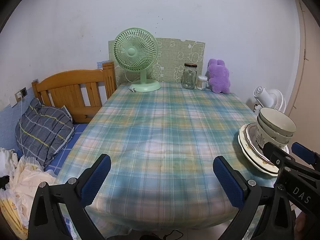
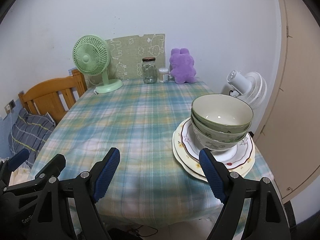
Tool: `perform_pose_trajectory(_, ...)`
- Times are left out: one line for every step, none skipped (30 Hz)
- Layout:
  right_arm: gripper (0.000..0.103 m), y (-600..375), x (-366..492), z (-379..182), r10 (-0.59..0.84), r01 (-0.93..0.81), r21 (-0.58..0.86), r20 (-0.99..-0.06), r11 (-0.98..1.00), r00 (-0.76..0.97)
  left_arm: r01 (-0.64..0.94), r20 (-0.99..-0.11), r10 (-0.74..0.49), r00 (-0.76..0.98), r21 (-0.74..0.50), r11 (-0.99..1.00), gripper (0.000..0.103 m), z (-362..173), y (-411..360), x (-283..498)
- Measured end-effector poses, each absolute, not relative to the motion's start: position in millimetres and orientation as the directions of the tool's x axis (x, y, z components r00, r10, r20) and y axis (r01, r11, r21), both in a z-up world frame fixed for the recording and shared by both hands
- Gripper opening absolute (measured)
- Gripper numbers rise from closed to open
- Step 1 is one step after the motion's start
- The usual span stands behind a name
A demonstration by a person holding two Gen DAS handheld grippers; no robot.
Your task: Organize plates and bowls
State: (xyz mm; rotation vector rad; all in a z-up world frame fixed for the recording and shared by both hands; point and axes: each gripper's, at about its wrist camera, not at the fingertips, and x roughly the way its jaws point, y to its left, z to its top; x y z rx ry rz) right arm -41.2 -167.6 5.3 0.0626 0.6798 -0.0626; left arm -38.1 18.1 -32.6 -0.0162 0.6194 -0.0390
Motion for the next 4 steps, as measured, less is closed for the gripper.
perform_pose_trajectory(0.084, -167.8, -41.6, 5.3, -0.037, 0.078, 0.038, -0.63, 0.996, 0.776, 0.031, -0.58, -0.042, 0.813, -0.028, 0.999, 0.103, -32.7, 18.0, -37.6)
perform_pose_trajectory(0.084, -167.8, -41.9, 5.2, -0.037, 0.078, 0.038, -0.63, 0.996, 0.776, 0.032, -0.58, -0.042, 0.813, -0.028, 0.999, 0.103, -32.7, 17.9, -37.6)
perform_pose_trajectory(0.084, -167.9, -42.1, 5.2, -0.038, 0.079, 0.037, -0.63, 0.996, 0.776, 0.032, -0.579, -0.043, 0.814, -0.028, 0.999, 0.103, -32.4, 17.8, -38.5)
perform_pose_trajectory(0.084, -168.0, -42.2, 4.9, -0.038, 0.079, 0.037, -0.631, 0.996, 0.775, 0.033, -0.578, -0.042, 0.815, -0.027, 0.999, 0.103, -32.3, 17.6, -39.3)
